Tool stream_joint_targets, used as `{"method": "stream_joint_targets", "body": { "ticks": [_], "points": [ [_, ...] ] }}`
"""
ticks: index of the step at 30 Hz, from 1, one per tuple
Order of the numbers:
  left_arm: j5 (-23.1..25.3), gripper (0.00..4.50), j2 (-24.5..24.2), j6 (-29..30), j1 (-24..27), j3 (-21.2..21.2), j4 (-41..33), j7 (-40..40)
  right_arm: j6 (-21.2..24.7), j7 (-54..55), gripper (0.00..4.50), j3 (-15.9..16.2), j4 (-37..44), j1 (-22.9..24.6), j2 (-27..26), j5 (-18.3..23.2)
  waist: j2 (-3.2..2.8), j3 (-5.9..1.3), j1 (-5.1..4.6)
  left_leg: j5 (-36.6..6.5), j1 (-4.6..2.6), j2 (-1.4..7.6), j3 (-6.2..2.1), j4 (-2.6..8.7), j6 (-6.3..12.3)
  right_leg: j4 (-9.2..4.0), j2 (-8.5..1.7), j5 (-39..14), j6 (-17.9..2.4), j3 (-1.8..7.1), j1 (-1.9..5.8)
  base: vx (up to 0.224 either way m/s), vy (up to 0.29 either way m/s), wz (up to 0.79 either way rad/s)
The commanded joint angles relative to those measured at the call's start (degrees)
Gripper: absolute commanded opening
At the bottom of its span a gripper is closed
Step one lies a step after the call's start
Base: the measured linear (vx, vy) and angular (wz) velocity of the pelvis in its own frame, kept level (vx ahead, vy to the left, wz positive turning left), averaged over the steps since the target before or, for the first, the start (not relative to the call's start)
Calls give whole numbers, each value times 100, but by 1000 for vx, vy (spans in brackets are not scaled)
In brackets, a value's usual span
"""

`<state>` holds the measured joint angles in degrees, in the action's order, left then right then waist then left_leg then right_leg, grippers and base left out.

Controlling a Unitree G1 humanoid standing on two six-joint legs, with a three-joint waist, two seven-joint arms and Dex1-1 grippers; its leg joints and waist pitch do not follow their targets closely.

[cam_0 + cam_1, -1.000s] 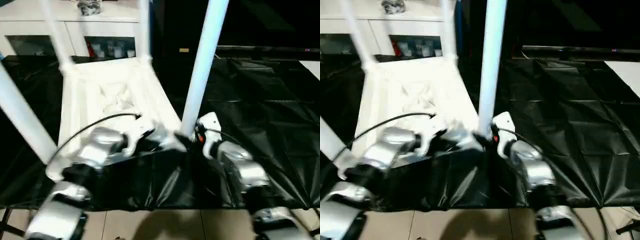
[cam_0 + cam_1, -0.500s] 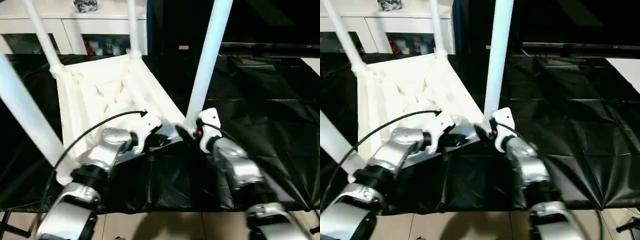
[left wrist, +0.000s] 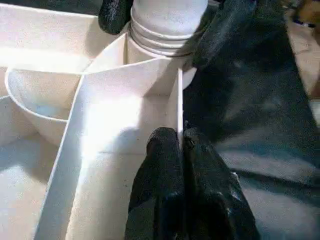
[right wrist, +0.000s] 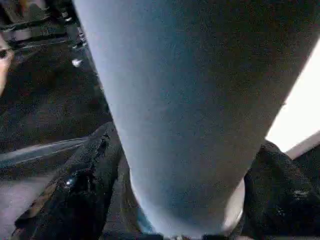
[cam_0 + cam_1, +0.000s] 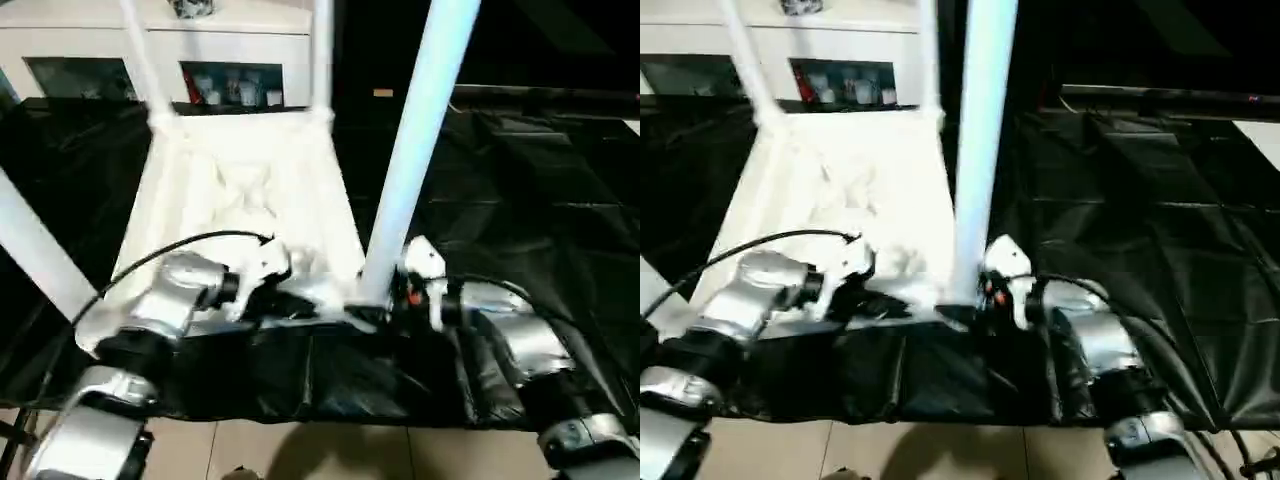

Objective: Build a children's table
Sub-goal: Rotate leg to tighten

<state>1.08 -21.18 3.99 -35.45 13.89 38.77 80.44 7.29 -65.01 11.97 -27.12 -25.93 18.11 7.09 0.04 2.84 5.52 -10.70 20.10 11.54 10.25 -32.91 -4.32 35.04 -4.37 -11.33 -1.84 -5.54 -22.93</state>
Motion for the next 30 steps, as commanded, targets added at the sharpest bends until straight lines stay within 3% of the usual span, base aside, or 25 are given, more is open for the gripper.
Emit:
{"method": "stream_joint_targets", "body": {
  "ticks": [1,4,13,14,16,19,20,23,28,30],
  "points": [
    [39,0,25,6,0,284,-72,324,39,-365,312,297,190,37,-32,71,29,-367,5,-655,10,210,-29,301,512,-367,-431,-524,-1254,343,356,0,0,0],
    [64,0,-80,-29,-43,326,2,476,92,-584,276,366,264,27,19,102,33,-363,17,-727,4,210,-31,306,436,-378,-433,-650,-1222,348,357,0,0,0],
    [63,0,39,30,-128,164,154,-44,26,-286,267,226,22,20,-174,119,41,-350,35,-742,4,201,-31,304,359,-406,-438,-912,-1154,343,340,0,0,0],
    [60,0,114,101,-147,101,181,-279,-34,-1,267,117,-139,16,-287,89,39,-348,37,-781,2,202,-32,306,337,-418,-444,-1016,-1126,342,342,0,0,0],
    [59,0,202,171,-170,30,209,-536,-85,381,267,-14,-338,-1,-422,45,44,-321,9,-1059,-25,194,-48,331,194,-507,-472,-1757,-947,335,324,0,0,0],
    [90,0,320,221,-192,-13,217,-828,-160,1004,266,-165,-569,-41,-556,-73,39,-304,-34,-1212,-37,205,-67,360,111,-545,-463,-2073,-836,335,298,0,0,0],
    [128,0,574,374,-204,-39,172,-1279,-166,2138,266,-441,-895,-105,-811,-232,46,-303,-73,-1257,-22,211,-83,371,59,-538,-467,-2127,-818,338,309,0,0,0],
    [214,0,853,490,-193,-19,123,-1750,-214,3074,266,-635,-1029,-133,-1093,-341,38,-296,-176,-1381,-31,198,-87,375,-36,-567,-465,-2232,-791,336,281,0,0,0],
    [370,0,1484,505,-141,125,107,-2476,-193,4332,266,-685,-1093,-178,-1792,-613,47,-327,-225,-1134,-4,163,-66,345,109,-550,-443,-1792,-835,351,300,0,0,0],
    [398,0,1486,425,-131,186,113,-2470,-331,4396,322,-788,-1102,-239,-1863,-527,38,-332,-222,-1105,1,158,-63,345,168,-547,-441,-1747,-823,347,304,0,0,0]
  ]
}}
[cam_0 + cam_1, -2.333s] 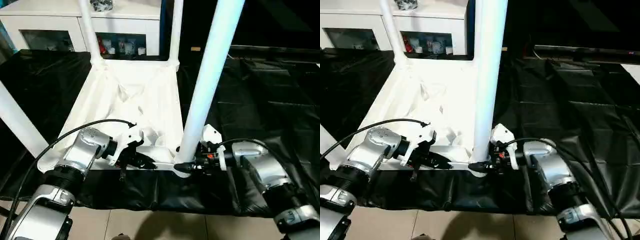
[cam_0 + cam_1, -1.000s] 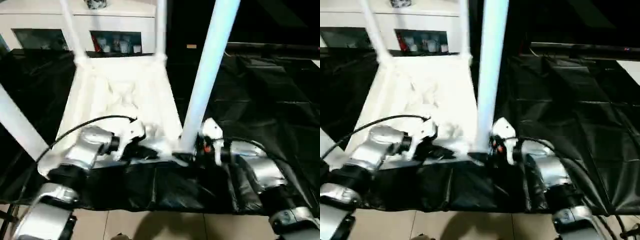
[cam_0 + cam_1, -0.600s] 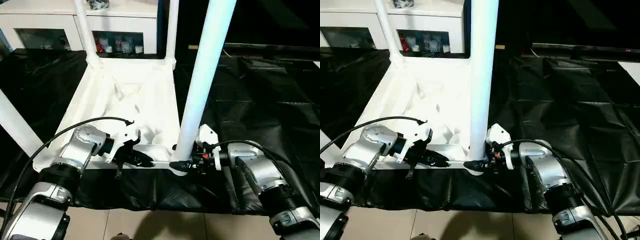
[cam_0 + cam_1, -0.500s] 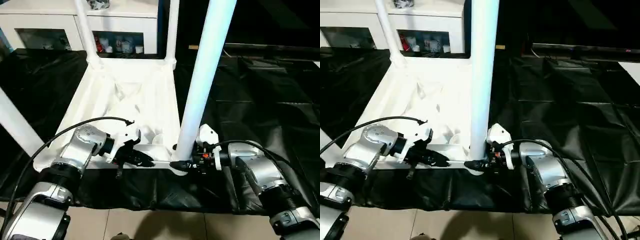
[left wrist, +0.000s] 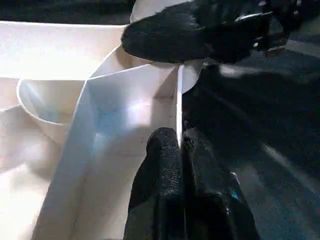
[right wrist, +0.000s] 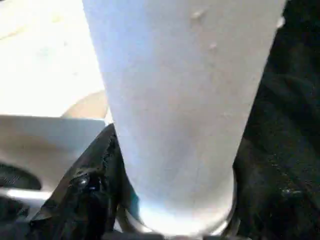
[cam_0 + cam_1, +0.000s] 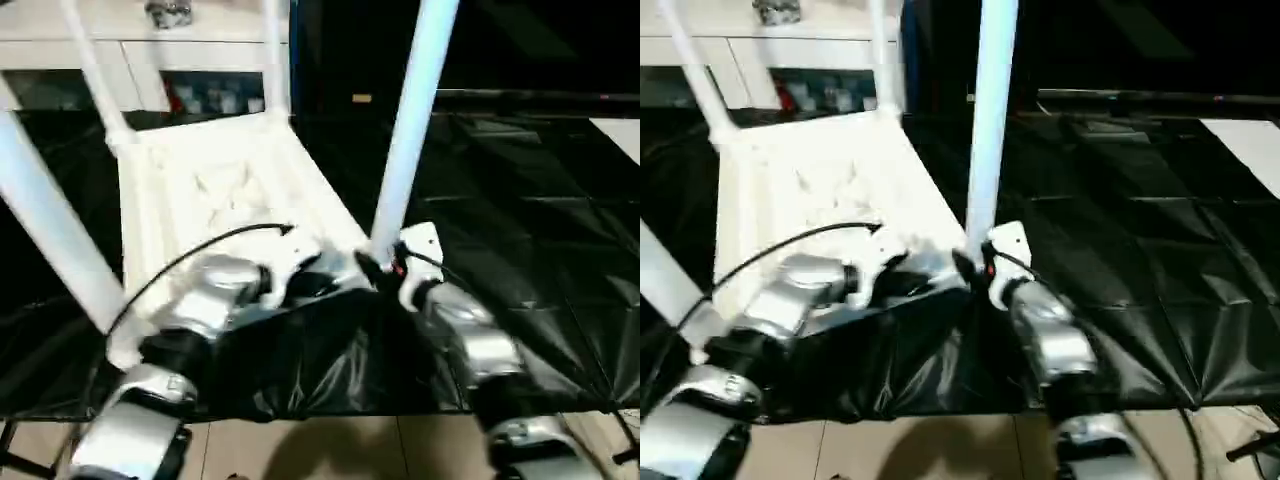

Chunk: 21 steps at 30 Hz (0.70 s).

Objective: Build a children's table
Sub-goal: Rotate leg to tighten

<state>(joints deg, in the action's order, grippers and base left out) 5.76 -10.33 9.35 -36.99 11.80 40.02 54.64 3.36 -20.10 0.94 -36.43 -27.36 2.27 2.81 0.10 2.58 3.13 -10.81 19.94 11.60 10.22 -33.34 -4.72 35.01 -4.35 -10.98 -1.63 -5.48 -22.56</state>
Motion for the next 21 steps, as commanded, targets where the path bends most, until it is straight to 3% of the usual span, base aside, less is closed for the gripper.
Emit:
{"method": "stream_joint_targets", "body": {
  "ticks": [1,2,5,9,12,17,19,21],
  "points": [
    [-69,0,389,-106,30,401,-27,121,38,-94,335,277,-181,-115,-293,-42,27,-298,17,-1132,18,157,-63,393,225,-550,-439,-1814,-835,337,265,0,0,0],
    [-69,0,341,-123,31,396,-31,160,21,-198,335,260,-126,-119,-263,17,1,-301,21,-1150,15,159,-65,396,225,-547,-439,-1803,-837,337,267,0,0,0],
    [-62,0,180,-188,50,380,-63,357,-15,-539,362,246,80,-107,-160,152,15,-315,25,-1143,13,174,-62,397,248,-519,-433,-1529,-919,347,272,0,0,0],
    [-123,0,-165,-404,111,418,-127,936,146,-1621,407,523,470,7,292,284,32,-357,55,-759,54,160,-57,355,457,-428,-426,-791,-1069,350,335,0,0,0],
    [-143,0,-435,-610,110,455,-84,1369,229,-2486,419,698,728,85,665,410,30,-361,55,-596,53,169,-40,333,587,-377,-424,-364,-1243,348,326,0,0,0],
    [-190,0,-702,-769,81,471,-34,1865,491,-3640,419,930,1141,204,1133,664,26,-339,157,-745,32,203,-26,336,597,-384,-408,-550,-1243,335,328,0,0,0],
    [-258,0,-840,-813,60,465,-32,2149,655,-4295,394,1153,1355,262,1422,748,10,-337,210,-815,9,222,-24,340,558,-393,-419,-679,-1222,336,301,0,0,0],
    [-283,0,-900,-869,34,477,7,2274,720,-4532,385,1246,1411,267,1527,756,33,-325,241,-889,7,223,-28,353,477,-414,-428,-870,-1180,337,296,0,0,0]
  ]
}}
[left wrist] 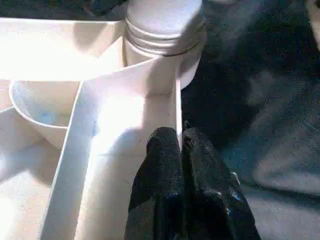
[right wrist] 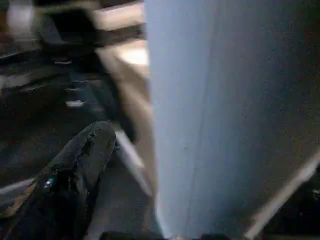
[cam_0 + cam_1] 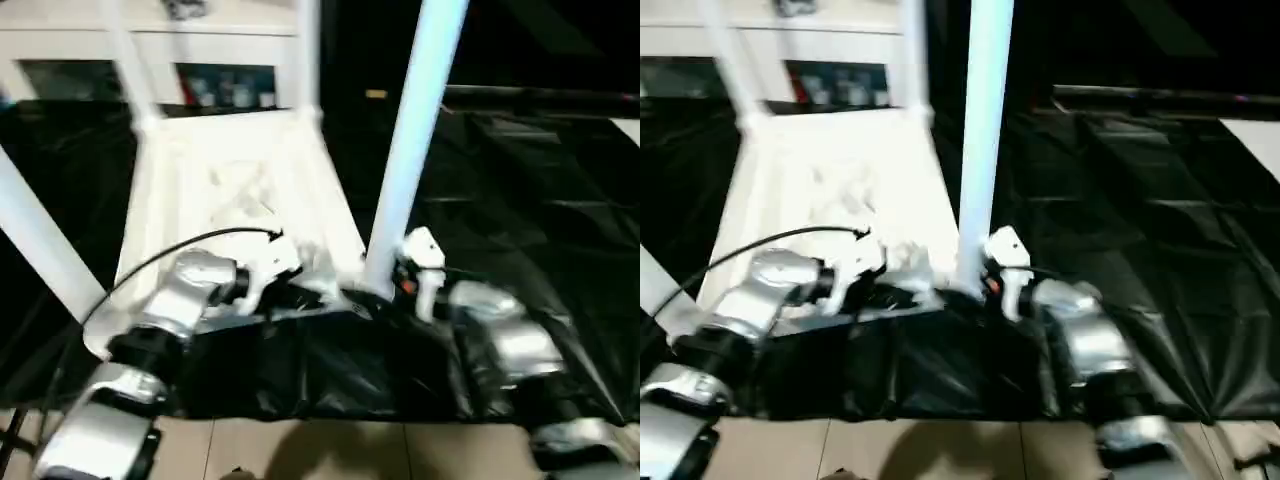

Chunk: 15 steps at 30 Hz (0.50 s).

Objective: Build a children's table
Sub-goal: Rotate leg to tighten

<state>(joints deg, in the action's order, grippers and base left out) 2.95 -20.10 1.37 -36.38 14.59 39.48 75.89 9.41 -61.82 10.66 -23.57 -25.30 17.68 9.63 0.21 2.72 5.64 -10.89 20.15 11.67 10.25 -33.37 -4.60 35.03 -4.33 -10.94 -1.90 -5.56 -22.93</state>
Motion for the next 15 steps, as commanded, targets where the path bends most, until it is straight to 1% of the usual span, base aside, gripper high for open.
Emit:
{"method": "stream_joint_targets", "body": {
  "ticks": [1,2,3,4,5,6,7,8,9,10,12,13,14,15],
  "points": [
    [-9,0,55,-102,-39,207,81,205,136,-429,381,295,132,57,9,69,19,-338,7,-914,-20,210,-29,355,418,-421,-439,-976,-1134,350,328,0,0,0],
    [-9,0,55,-102,-39,207,81,205,136,-429,368,295,132,57,9,69,16,-341,16,-929,-20,212,-29,354,395,-422,-446,-1018,-1124,352,327,0,0,0],
    [-35,0,30,-109,-51,212,92,287,190,-527,344,327,161,58,41,89,7,-339,29,-957,-18,214,-40,363,346,-430,-454,-1107,-1099,351,329,0,0,0],
    [-97,0,-14,-111,-74,210,103,445,308,-780,344,426,275,71,143,149,16,-339,32,-958,-16,206,-38,364,332,-436,-446,-1153,-1066,350,336,0,0,0],
    [-97,0,-15,-111,-74,209,103,447,309,-782,344,426,276,71,143,150,19,-344,36,-933,-18,206,-38,363,335,-433,-443,-1130,-1059,348,337,0,0,0],
    [-132,0,-31,-99,-86,201,113,535,397,-922,331,485,349,79,200,185,11,-348,45,-889,-18,210,-38,359,345,-424,-440,-1050,-1067,351,332,0,0,0],
    [-145,0,-40,-99,-92,201,119,577,439,-990,319,514,387,84,228,199,17,-353,61,-843,-15,207,-35,352,366,-417,-436,-962,-1075,350,338,0,0,0],
    [-145,0,-40,-99,-92,201,119,577,439,-990,319,514,387,84,228,199,14,-355,68,-832,-16,212,-36,351,367,-406,-441,-929,-1085,350,333,0,0,0],
    [-154,0,-56,-100,-99,203,133,653,527,-1103,301,566,456,96,267,211,14,-354,77,-824,-16,213,-37,354,367,-403,-441,-900,-1099,348,330,0,0,0],
    [-159,0,-67,-95,-100,209,141,692,577,-1165,301,593,493,106,278,210,20,-354,81,-826,-15,210,-36,352,363,-409,-443,-910,-1098,348,334,0,0,0],
    [-173,0,-73,-72,-95,212,142,718,606,-1185,282,600,503,108,271,214,17,-352,83,-856,-13,208,-39,356,332,-419,-449,-1018,-1074,345,334,0,0,0],
    [-178,0,-77,-70,-93,214,146,727,618,-1188,282,603,503,106,267,219,5,-351,86,-862,-11,207,-41,355,323,-422,-451,-1034,-1069,346,334,0,0,0],
    [-183,0,-82,-72,-91,217,153,741,638,-1193,272,606,506,104,265,229,9,-348,83,-896,-14,208,-42,361,302,-430,-450,-1091,-1054,342,330,0,0,0],
    [-186,0,-85,-69,-86,216,154,754,659,-1196,272,611,511,105,262,239,12,-348,82,-926,-21,207,-42,362,284,-434,-449,-1137,-1040,344,329,0,0,0]
  ]
}}
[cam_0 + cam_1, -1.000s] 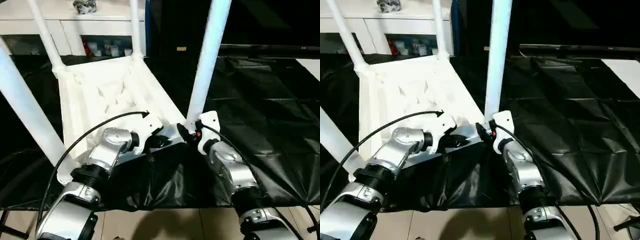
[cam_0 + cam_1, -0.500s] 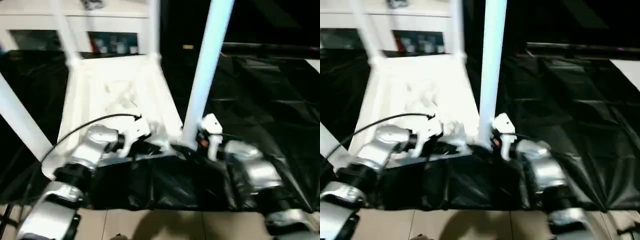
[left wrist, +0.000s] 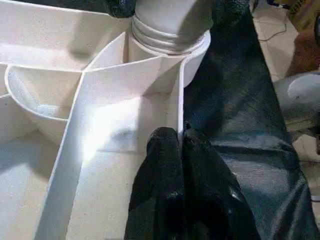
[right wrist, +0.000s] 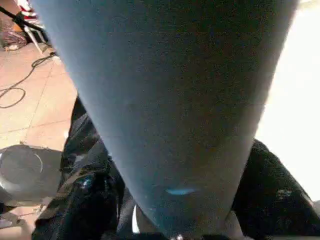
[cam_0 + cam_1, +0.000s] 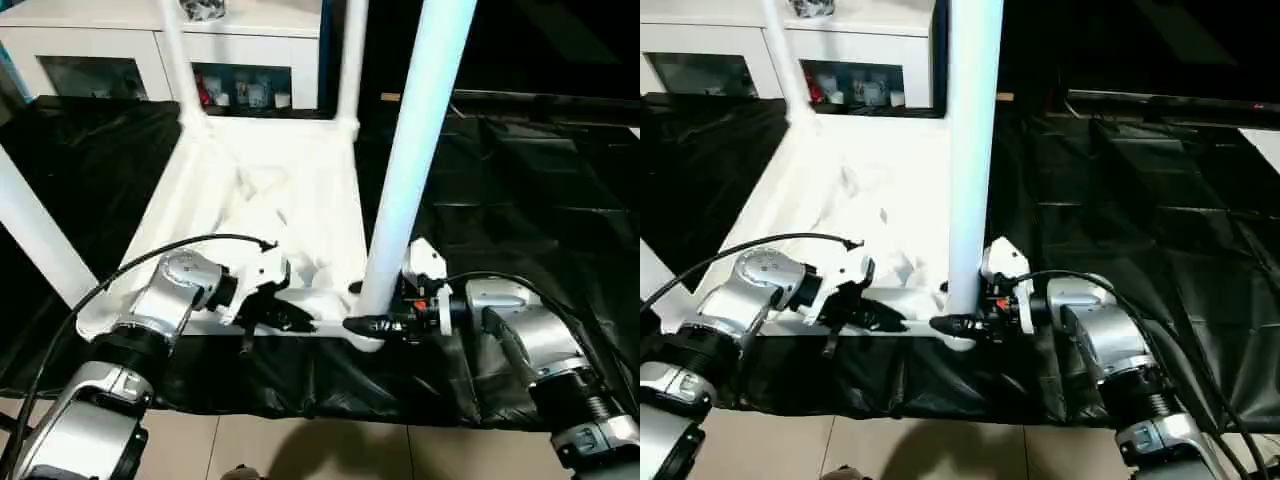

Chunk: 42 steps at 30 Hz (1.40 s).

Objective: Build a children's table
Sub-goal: Rotate leg to tighten

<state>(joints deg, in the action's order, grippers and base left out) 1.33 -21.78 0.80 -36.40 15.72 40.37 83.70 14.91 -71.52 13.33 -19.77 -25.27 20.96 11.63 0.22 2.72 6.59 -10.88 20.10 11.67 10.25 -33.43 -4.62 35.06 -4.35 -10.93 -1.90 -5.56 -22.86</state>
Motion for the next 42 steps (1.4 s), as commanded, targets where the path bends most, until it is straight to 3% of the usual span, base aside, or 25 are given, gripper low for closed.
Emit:
{"method": "stream_joint_targets", "body": {
  "ticks": [1,6,9,11,12,13,15,16,17,18,19,22,24,25,26,27,29,30,35,36,37,42],
  "points": [
    [-24,0,82,-6,-74,104,67,-20,128,-222,252,352,137,110,-72,49,-3,-351,-9,-912,-14,207,-44,367,276,-436,-452,-1133,-1039,345,324,0,0,0],
    [-8,0,77,61,-61,99,84,-68,118,-83,225,301,67,156,-199,69,-3,-363,-12,-842,-6,200,-45,361,281,-412,-439,-927,-1074,340,335,0,0,0],
    [58,0,118,144,-90,55,145,-337,8,267,217,146,-52,215,-380,48,-1,-343,-25,-948,-6,194,-43,370,250,-440,-442,-1116,-1039,338,325,0,0,0],
    [108,0,256,265,-150,-19,210,-748,-215,984,215,-158,-275,266,-644,-16,9,-304,-52,-1241,-30,183,-52,395,152,-532,-467,-1862,-869,331,299,0,0,0],
    [108,0,256,265,-150,-19,210,-748,-215,984,211,-158,-275,266,-644,-16,1,-285,-62,-1384,-58,182,-66,409,87,-585,-483,-2297,-762,331,277,0,0,0],
    [123,0,419,395,-182,-64,202,-1062,-222,1710,210,-370,-511,239,-841,-143,-1,-287,-70,-1427,-74,185,-76,413,59,-598,-485,-2443,-717,329,271,0,0,0],
    [122,0,512,467,-182,-68,171,-1175,-310,2034,208,-437,-613,228,-942,-222,-9,-255,-118,-1604,-100,186,-89,433,-23,-647,-483,-2779,-637,319,232,0,0,0],
    [131,0,647,555,-186,-74,143,-1372,-350,2490,206,-514,-749,202,-1086,-326,9,-247,-163,-1703,-73,169,-119,450,-31,-650,-479,-2913,-550,303,282,0,0,0],
    [157,0,804,645,-203,-89,137,-1654,-281,3030,205,-602,-904,158,-1255,-430,-12,-214,-223,-1884,-80,179,-129,472,-69,-678,-469,-3152,-459,280,249,0,0,0],
    [189,0,916,680,-213,-81,133,-1834,-291,3366,204,-667,-1005,121,-1388,-475,4,-212,-265,-2111,-126,141,-150,448,-89,-748,-487,-3535,-336,244,240,0,0,0],
    [236,0,1134,785,-243,-91,150,-2208,-87,3986,202,-833,-1187,-1,-1660,-486,5,-229,-280,-2114,-141,135,-151,440,-84,-762,-496,-3579,-307,251,239,0,0,0],
    [267,0,1364,835,-238,-46,116,-2453,-10,4396,200,-805,-1364,-141,-1924,-615,-2,-243,-391,-1956,-71,141,-177,477,-47,-731,-472,-3216,-368,250,273,0,0,0],
    [297,0,1473,834,-223,9,91,-2516,-79,4669,200,-889,-1483,-249,-2109,-595,-3,-276,-420,-1867,-84,139,-157,473,7,-725,-474,-2902,-447,275,271,0,0,0],
    [333,0,1500,835,-209,35,75,-2547,-187,4691,255,-906,-1510,-292,-2182,-584,0,-276,-424,-1810,-72,140,-155,478,32,-713,-468,-2782,-486,284,281,0,0,0],
    [361,0,1498,815,-195,68,59,-2520,-269,4739,269,-917,-1529,-331,-2221,-604,-2,-279,-427,-1748,-78,141,-134,472,72,-704,-463,-2597,-566,306,268,0,0,0],
    [399,0,1448,799,-182,95,31,-2479,-374,4705,269,-904,-1519,-369,-2223,-625,-48,-284,-450,-1711,-67,145,-131,479,74,-683,-449,-2378,-663,313,279,0,0,0],
    [421,0,1369,785,-169,83,14,-2454,-435,4576,289,-903,-1493,-384,-2182,-636,-21,-312,-418,-1594,-94,153,-103,455,105,-637,-448,-1969,-826,336,280,0,0,0],
    [416,0,1328,778,-167,73,16,-2430,-448,4475,304,-898,-1466,-379,-2142,-635,-3,-302,-423,-1521,-67,147,-100,460,155,-609,-434,-1849,-897,342,298,0,0,0],
    [318,0,981,522,-120,63,-3,-1976,-524,3544,344,-757,-1183,-259,-1680,-546,-4,-322,-398,-1208,-28,147,-89,443,306,-575,-440,-1513,-984,342,357,0,0,0],
    [274,0,905,490,-98,55,-21,-1817,-534,3308,351,-716,-1108,-221,-1560,-521,22,-328,-394,-1144,-25,148,-76,434,356,-561,-438,-1397,-1021,344,365,0,0,0],
    [233,0,808,356,-66,70,-47,-1594,-521,3068,360,-681,-1028,-187,-1430,-482,-1,-332,-375,-1085,-32,162,-85,438,384,-545,-443,-1292,-1062,343,365,0,0,0],
    [137,0,543,137,-15,92,-86,-1046,-458,2298,397,-461,-815,-96,-1016,-443,-4,-344,-330,-949,-37,182,-75,431,411,-493,-429,-936,-1199,338,378,0,0,0]
  ]
}}
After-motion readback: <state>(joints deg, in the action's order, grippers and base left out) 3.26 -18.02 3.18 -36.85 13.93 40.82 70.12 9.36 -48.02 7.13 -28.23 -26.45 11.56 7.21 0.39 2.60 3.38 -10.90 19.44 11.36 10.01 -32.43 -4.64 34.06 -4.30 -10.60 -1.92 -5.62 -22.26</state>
